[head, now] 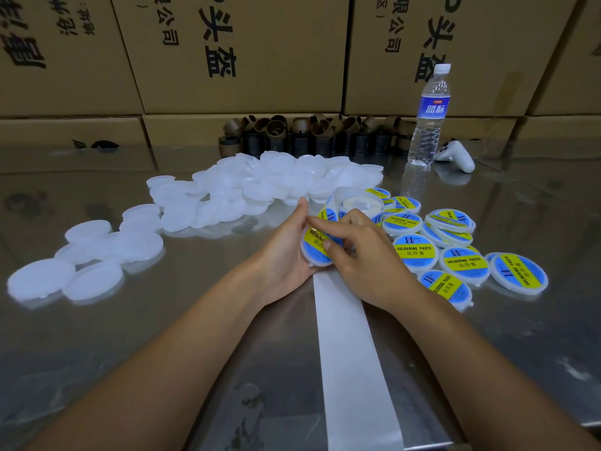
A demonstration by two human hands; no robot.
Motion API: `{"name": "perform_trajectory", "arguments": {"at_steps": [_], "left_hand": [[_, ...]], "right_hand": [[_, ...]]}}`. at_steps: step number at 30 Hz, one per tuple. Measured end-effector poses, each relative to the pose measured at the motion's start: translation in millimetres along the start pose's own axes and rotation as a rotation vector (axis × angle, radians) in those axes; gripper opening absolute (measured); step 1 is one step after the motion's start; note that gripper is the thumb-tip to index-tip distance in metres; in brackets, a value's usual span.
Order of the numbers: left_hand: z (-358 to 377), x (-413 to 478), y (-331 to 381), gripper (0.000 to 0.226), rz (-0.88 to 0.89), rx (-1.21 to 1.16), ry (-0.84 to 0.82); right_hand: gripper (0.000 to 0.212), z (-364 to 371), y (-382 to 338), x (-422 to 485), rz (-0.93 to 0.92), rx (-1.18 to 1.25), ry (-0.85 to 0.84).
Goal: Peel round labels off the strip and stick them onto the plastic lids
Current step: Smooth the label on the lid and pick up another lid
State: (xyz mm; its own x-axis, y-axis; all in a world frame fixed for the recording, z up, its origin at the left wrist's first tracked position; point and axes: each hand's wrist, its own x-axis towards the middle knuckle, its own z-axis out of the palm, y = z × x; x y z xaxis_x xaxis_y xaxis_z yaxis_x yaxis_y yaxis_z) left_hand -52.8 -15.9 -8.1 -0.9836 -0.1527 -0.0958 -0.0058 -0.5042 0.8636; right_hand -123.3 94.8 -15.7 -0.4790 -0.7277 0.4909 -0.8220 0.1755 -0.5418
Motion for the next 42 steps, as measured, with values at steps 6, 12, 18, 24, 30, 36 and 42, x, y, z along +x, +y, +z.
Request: {"name": "perform_trajectory", "arguments": {"at_steps": [6,12,18,24,30,36,42], "left_hand": [[2.6,-0.7,-1.4,0.049,0.05,0.061,0.077],[1.0,-0.8,-3.2,0.031,0.106,0.154,0.138],[0.5,-0.3,-5.9,0.029,0.13,0.176,0.125],[-0.7,0.8,-5.9,0.027,0.14,0.173,0.131],[-1.6,0.2,-5.1,0.026,0.143,0.181,0.141],[-4.8,-0.8,-6.0,0.033,0.14,0.259,0.092],[-5.3,-1.2,-5.4,0.029,0.17,0.22,0.115]], "right_hand": [[0.071,0.1,3.3,1.3,0.055,0.094,0.066],[0.061,-2.1,5.3,3.0,0.17,0.148,0.229],[0.01,-2.2,4.8,4.1,0.164,0.15,0.226],[0.009,0.2,6.1,5.3,0.19,0.188,0.239],[0.014,0.1,8.7,5.7,0.232,0.169,0.231],[0.016,-1.0,10.1,6.0,0.237,0.171,0.255],[0.012,-0.9,6.7,5.2,0.237,0.233,0.217]]}}
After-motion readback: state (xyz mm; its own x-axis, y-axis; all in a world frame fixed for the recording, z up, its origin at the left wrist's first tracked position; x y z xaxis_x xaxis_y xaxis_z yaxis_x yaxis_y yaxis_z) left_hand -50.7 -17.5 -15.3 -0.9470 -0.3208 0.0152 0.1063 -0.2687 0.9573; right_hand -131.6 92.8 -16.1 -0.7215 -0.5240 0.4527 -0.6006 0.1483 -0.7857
